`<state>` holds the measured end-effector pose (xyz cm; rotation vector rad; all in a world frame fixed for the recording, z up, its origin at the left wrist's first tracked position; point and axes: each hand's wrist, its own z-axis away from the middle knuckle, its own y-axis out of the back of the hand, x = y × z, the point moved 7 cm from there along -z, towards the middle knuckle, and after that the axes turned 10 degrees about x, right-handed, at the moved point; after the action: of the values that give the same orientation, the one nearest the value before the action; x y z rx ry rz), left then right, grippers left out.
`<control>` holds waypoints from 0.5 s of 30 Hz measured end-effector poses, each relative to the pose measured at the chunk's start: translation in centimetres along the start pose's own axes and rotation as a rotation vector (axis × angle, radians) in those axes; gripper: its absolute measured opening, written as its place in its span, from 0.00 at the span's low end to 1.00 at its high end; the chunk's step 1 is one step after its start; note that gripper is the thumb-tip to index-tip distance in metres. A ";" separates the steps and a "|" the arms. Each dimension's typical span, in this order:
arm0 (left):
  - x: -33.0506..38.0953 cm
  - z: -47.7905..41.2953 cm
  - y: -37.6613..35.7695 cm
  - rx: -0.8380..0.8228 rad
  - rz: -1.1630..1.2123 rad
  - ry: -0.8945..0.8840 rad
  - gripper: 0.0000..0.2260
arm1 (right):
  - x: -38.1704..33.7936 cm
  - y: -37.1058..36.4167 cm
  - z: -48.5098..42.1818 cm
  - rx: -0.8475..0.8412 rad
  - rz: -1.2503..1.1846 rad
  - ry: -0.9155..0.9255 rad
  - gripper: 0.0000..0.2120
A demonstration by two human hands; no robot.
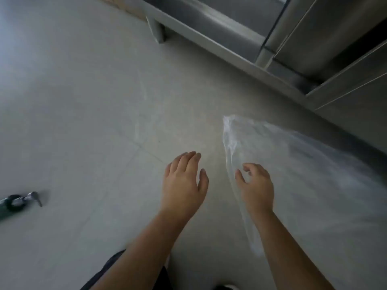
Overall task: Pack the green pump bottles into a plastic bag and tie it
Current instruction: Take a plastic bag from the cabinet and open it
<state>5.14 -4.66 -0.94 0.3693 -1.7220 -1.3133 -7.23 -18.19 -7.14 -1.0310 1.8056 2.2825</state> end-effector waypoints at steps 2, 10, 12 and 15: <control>-0.6 0.0 -1.9 0.022 0.012 0.007 0.19 | 1.3 -1.5 -0.8 0.090 0.009 -0.001 0.12; -3.6 1.2 -7.3 0.028 -0.002 0.027 0.19 | 3.9 -7.1 -2.3 0.205 0.183 0.055 0.10; -3.8 1.2 -7.8 0.032 0.015 0.030 0.19 | 4.1 -7.6 -2.5 0.232 0.207 0.076 0.07; -3.8 1.1 -8.1 0.020 0.025 0.039 0.19 | 4.0 -7.2 -2.5 0.285 0.195 0.106 0.00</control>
<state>4.11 -4.54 -9.84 0.3809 -1.7031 -1.2642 -6.10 -19.54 -15.55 -0.9819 2.2827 2.0139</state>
